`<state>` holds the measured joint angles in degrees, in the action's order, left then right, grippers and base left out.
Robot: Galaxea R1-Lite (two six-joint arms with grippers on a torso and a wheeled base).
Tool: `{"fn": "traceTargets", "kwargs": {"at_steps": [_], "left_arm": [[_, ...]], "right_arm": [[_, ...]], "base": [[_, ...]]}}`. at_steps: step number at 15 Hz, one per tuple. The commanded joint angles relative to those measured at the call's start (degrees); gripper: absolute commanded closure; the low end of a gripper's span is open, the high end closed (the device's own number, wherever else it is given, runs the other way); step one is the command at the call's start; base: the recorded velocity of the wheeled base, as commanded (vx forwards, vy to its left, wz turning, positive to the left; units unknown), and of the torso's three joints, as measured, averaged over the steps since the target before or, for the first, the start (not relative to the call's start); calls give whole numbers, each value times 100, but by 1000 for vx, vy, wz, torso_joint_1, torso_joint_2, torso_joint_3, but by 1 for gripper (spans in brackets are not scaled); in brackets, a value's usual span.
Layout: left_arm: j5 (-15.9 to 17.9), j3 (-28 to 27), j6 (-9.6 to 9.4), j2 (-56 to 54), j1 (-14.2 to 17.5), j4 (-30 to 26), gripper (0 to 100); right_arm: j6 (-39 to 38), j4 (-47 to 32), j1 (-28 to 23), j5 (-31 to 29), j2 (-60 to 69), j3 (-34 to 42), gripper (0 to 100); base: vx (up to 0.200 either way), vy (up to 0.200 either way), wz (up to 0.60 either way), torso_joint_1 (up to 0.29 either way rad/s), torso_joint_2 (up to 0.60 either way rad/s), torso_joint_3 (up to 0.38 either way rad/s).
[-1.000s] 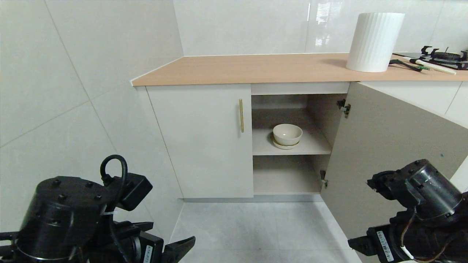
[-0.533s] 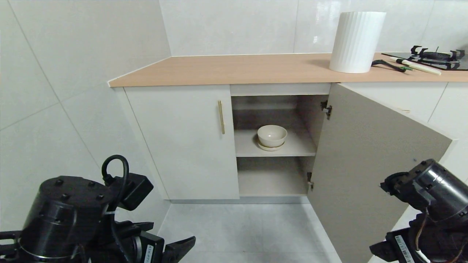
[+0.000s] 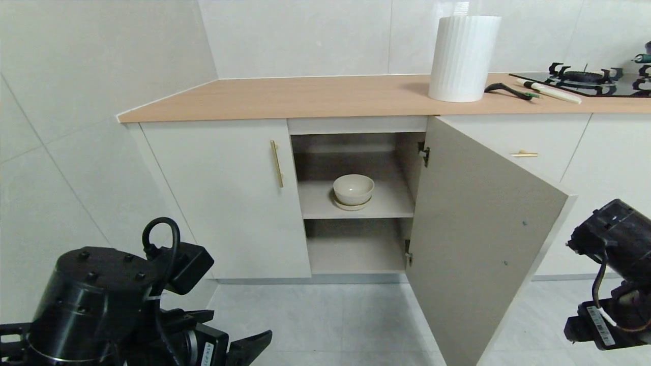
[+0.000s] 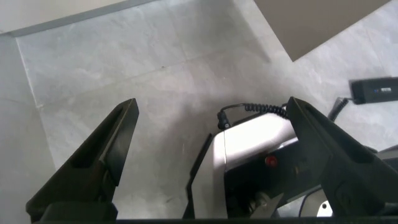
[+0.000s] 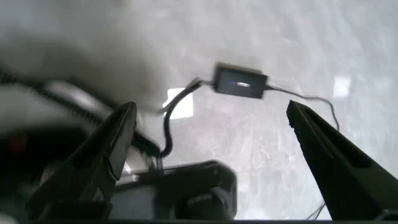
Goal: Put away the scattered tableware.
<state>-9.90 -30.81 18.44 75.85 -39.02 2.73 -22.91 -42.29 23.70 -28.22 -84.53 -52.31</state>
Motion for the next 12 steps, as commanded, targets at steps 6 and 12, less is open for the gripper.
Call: {"fn": "traceTargets", "kwargs": {"at_steps": [6, 12], "left_arm": [[6, 4, 1, 18, 0, 8, 0], [6, 4, 1, 18, 0, 8, 0]], "right_arm": [[-47, 1865, -1649, -360, -934, -350, 0], [-47, 2726, -1913, 598, -916, -341, 0]], "base": [[0, 0, 0, 0, 0, 0], [0, 0, 0, 0, 0, 0]]}}
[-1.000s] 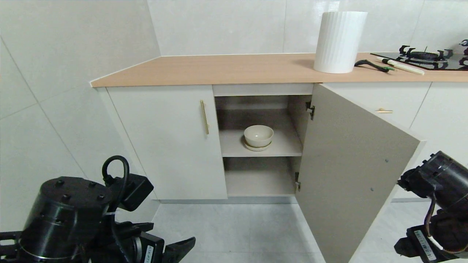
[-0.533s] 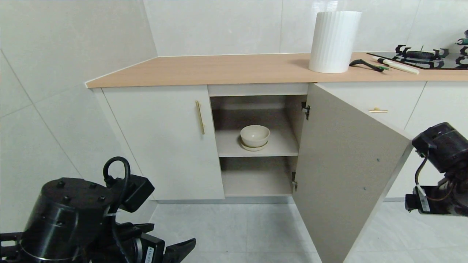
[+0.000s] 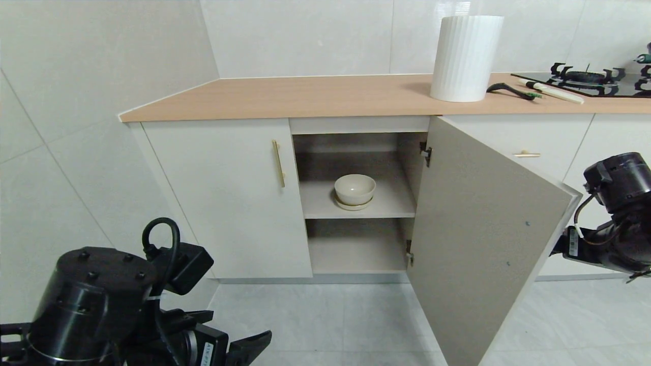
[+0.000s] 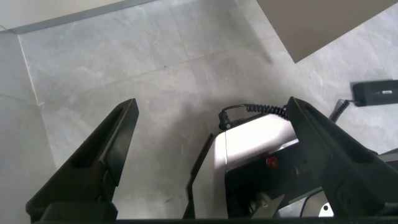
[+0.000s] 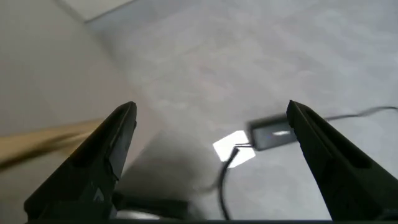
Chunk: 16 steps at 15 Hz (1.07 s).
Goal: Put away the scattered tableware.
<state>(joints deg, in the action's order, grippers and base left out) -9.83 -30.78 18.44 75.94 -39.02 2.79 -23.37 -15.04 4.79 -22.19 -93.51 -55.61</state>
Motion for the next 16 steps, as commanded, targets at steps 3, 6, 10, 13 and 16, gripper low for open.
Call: {"fn": "traceTargets", "kwargs": {"at_steps": [3, 6, 10, 13, 16], "left_arm": [[-2, -7, 10, 9, 0, 2, 0], [-2, -16, 10, 0, 0, 2, 0], [-11, -33, 10, -44, 0, 2, 0], [-2, -33, 19, -44, 9, 2, 0], [7, -42, 19, -26, 9, 2, 0]], "right_arm": [[-27, 221, -13, 830, -18, 15, 0], [-309, 300, 233, 1349, -27, 33, 0], [-643, 538, 769, 1753, -44, 156, 0], [-669, 924, 1331, 1770, -308, 174, 0], [-651, 1267, 1648, 1990, -457, 156, 0]], "base": [[0, 0, 0, 0, 0, 0], [0, 0, 0, 0, 0, 0], [0, 0, 0, 0, 0, 0], [0, 0, 0, 0, 0, 0], [0, 0, 0, 0, 0, 0]]}}
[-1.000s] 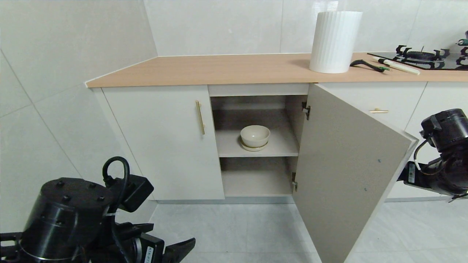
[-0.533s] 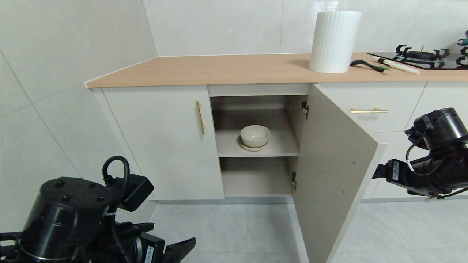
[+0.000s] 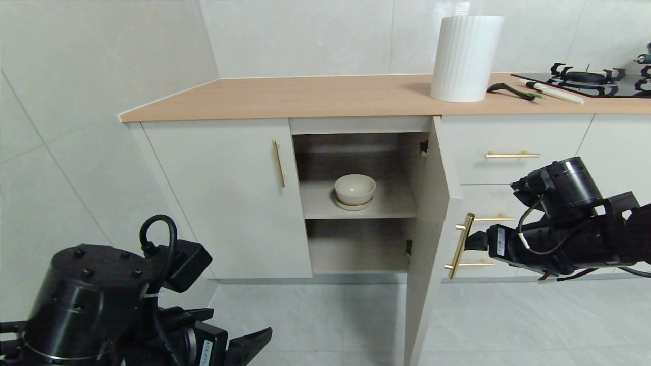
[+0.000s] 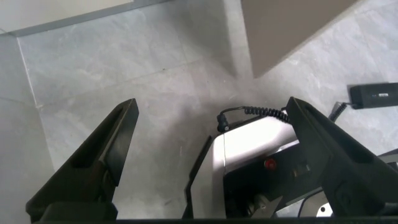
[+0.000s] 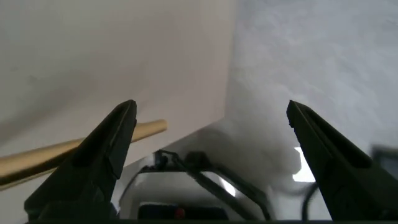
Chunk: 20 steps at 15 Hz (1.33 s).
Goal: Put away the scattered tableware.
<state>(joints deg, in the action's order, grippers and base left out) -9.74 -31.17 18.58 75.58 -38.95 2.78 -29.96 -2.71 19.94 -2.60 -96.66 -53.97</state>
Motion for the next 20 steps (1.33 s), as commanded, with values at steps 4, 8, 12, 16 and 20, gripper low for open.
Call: {"fn": "traceTargets", "kwargs": {"at_steps": [4, 8, 12, 16, 20], "left_arm": [[-2, -3, -3, 0, 1, 3, 0], [-28, -21, -12, -26, 1, 3, 0], [-46, -56, -21, -149, 1, 3, 0], [-125, -73, -30, -140, 1, 3, 0], [-221, -65, -197, -316, 10, -5, 0]], "right_arm": [[61, 622, 344, 515, -819, -325, 0], [237, 631, 387, 532, -1575, -1230, 0], [202, 631, 387, 708, -2428, -2197, 0], [175, 736, 370, 682, -2823, -2355, 0], [-361, 1527, 440, 594, -3175, -2434, 0]], "base": [[0, 0, 0, 0, 0, 0], [0, 0, 0, 0, 0, 0], [0, 0, 0, 0, 0, 0], [0, 0, 0, 0, 0, 0], [150, 0, 0, 2, -2, 4]]}}
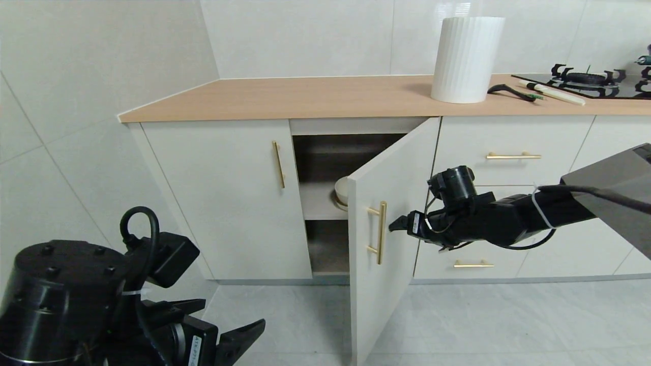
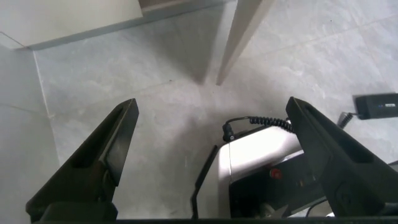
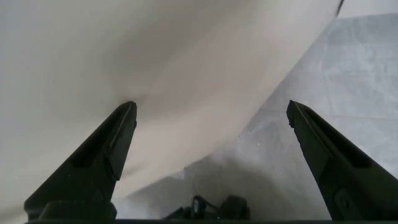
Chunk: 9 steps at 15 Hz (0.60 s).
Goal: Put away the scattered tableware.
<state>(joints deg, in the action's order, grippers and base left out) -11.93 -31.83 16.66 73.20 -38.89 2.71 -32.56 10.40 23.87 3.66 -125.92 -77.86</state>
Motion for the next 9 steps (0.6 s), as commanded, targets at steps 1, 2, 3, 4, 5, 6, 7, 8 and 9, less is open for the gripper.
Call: {"fn": "traceTargets", "kwargs": {"at_steps": [1, 2, 3, 4, 5, 6, 7, 8, 9], "left_arm": [[-19, 1, -32, -87, 4, 2, 0], [-37, 1, -32, -87, 4, 2, 0], [-46, 1, -32, -96, 4, 11, 0], [-81, -7, -32, -96, 4, 11, 0], [-99, -7, -32, -96, 4, 11, 0], [-99, -7, -32, -87, 13, 11, 0], [-107, -7, -32, -78, 4, 11, 0], [-107, -7, -32, -78, 4, 11, 0], [-99, -7, -32, -78, 4, 11, 0]], "right_arm": [[-128, 366, 65, -146, -328, -36, 0], [-145, 402, 74, -225, -363, -45, 0], [-154, 419, 74, -234, -363, -45, 0], [-242, 472, 83, -234, -372, -54, 0], [-347, 569, 100, -234, -425, -98, 0], [-488, 727, 109, -278, -530, -194, 0], [-620, 867, 118, -383, -610, -247, 0], [-699, 1008, 118, -506, -671, -309, 0], [-787, 1140, 118, -629, -724, -388, 0]], "base": [[200, 0, 0, -12, 2, -2], [200, 0, 0, 7, 2, 7], [200, 0, 0, 7, 2, -7], [200, 0, 0, 2, -2, 2], [200, 0, 0, -2, 7, 2], [200, 0, 0, 2, 7, -2], [0, 0, 0, 0, 0, 0], [0, 0, 0, 0, 0, 0], [0, 0, 0, 0, 0, 0]]}}
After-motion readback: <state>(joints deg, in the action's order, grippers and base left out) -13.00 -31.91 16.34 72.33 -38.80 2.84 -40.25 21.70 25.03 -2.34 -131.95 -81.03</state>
